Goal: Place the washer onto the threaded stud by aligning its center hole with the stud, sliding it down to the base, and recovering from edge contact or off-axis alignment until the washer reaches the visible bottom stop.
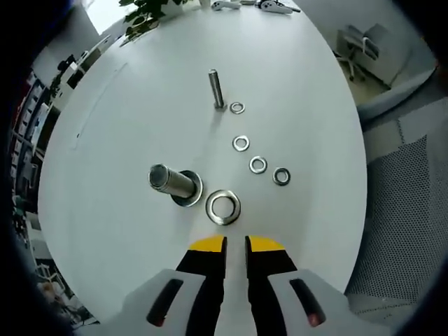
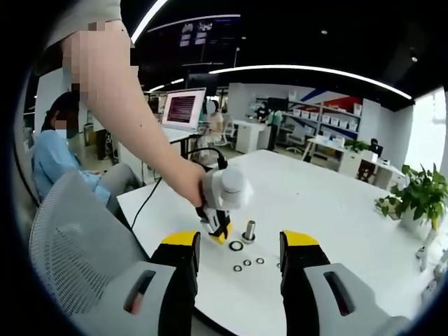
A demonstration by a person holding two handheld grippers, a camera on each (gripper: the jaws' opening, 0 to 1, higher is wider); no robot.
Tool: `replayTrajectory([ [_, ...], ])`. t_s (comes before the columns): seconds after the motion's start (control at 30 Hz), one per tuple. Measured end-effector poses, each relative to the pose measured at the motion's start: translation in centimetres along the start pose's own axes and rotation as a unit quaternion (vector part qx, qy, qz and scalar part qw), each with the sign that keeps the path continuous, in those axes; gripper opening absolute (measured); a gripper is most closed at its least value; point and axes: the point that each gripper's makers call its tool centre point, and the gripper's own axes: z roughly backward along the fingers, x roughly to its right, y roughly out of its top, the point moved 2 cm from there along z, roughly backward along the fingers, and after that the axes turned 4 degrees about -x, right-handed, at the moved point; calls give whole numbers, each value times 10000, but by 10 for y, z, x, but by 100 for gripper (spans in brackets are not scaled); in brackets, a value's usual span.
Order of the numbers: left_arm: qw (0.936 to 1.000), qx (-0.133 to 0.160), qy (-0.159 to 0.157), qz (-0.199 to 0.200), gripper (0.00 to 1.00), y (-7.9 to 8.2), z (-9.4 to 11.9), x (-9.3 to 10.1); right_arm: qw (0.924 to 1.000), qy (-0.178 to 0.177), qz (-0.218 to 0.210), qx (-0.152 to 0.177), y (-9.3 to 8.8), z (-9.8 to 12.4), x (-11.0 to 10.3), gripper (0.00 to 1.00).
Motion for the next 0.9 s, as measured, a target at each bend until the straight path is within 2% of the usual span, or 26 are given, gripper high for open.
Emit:
replayTrajectory([
  [0.3,10000,-3,-10,-58,8,5,-4,3,10000,-13,-17,0,0,0,1,48],
  [0.5,9998,102,44,-177,7,15,-5,1,10000,-13,-8,-7,0,0,1,48],
  [0.9,9996,-25,-11,-289,8,18,-13,2,10000,-6,-20,-14,0,0,1,48],
])
